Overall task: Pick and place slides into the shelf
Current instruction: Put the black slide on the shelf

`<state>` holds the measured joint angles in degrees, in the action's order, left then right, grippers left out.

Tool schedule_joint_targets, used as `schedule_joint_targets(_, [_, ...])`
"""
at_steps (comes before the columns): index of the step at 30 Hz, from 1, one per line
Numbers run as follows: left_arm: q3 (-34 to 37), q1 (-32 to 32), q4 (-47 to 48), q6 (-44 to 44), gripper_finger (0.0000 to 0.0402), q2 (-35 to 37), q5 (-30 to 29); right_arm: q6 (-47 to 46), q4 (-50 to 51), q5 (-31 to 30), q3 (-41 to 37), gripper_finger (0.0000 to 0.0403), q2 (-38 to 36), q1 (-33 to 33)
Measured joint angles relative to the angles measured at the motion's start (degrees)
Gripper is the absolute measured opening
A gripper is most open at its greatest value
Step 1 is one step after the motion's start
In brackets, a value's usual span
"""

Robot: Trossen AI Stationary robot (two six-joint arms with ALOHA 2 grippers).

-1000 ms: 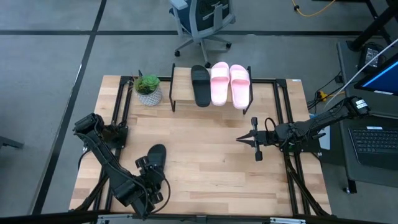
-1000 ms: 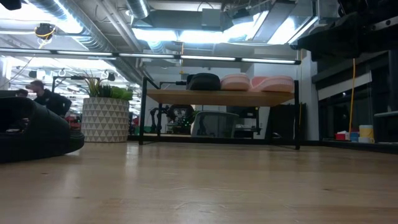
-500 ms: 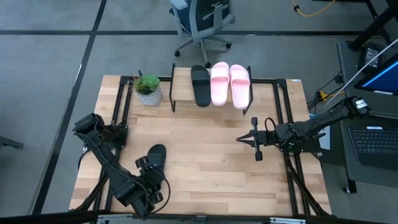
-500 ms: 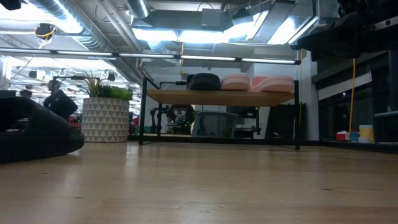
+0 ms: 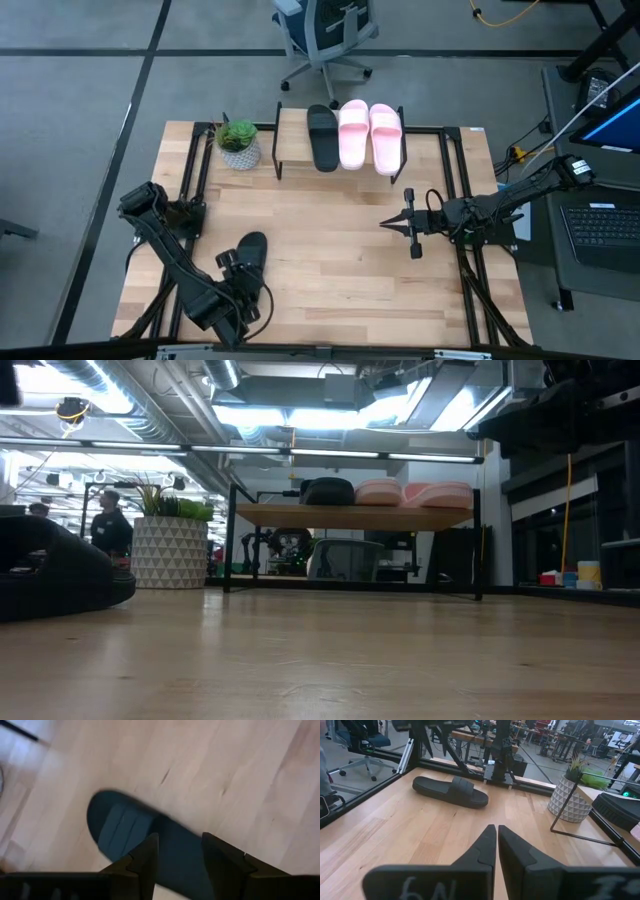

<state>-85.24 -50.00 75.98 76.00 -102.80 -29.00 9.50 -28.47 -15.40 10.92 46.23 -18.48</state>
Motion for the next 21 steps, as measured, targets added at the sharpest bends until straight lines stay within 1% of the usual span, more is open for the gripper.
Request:
schedule_joint_targets(4, [2.7,0.2,-0.1,0.4,0.0142,0.0,4.1,0.0,0.0,0.0,0.0,0.0021,0.0,0.0])
schedule_joint_targets(13, [7.3,1.3,-0.1,-0.1,0.0142,0.0,4.3,0.0,0.0,0.0,0.0,0.0021,0.0,0.0])
schedule_joint_targets(21, [11.4,2.4,-0.4,-0.1,0.0142,0.0,7.8,0.0,0.0,0.0,0.0,0.0021,0.0,0.0])
